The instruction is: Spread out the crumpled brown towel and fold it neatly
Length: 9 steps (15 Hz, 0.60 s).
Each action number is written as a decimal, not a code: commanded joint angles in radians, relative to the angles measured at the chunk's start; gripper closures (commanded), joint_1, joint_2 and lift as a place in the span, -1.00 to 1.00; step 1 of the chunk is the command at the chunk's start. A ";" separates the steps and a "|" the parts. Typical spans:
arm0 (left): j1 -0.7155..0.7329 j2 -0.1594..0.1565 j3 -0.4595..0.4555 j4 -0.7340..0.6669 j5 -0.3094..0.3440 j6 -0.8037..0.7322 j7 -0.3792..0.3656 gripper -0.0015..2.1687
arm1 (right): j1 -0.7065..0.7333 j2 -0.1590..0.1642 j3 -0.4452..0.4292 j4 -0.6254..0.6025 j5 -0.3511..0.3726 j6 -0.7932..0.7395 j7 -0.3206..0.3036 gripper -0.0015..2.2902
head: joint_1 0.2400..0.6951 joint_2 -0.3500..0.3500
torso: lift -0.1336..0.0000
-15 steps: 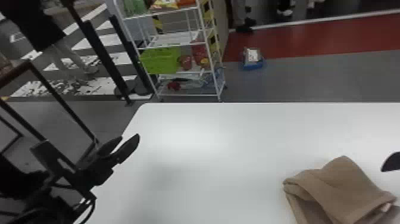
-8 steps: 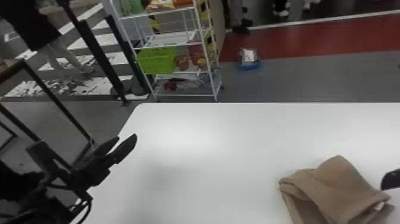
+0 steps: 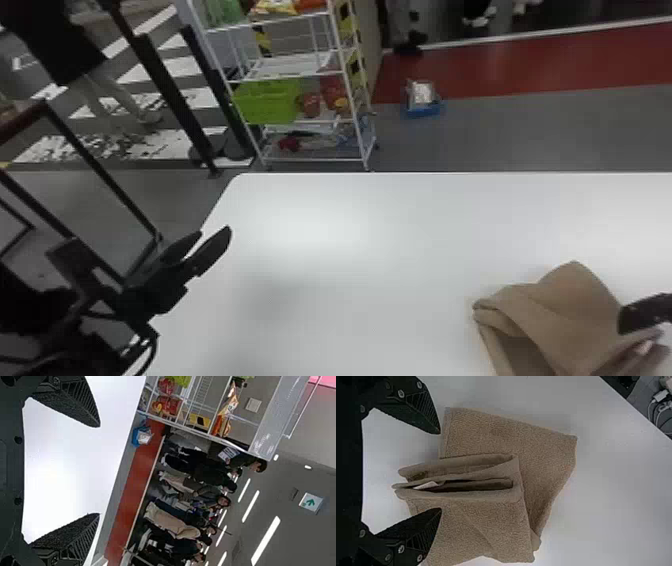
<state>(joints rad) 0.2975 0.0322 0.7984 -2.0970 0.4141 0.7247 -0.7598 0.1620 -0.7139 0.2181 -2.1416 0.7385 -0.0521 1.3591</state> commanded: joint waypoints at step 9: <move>0.000 0.002 0.012 0.012 0.002 -0.010 -0.007 -0.92 | -0.124 0.048 0.095 0.088 -0.067 0.101 0.008 -0.67 | 1.00 1.00 | -0.83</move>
<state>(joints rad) 0.2976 0.0337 0.8057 -2.0855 0.4142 0.7139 -0.7670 0.0512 -0.6690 0.3069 -2.0547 0.6799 0.0322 1.3591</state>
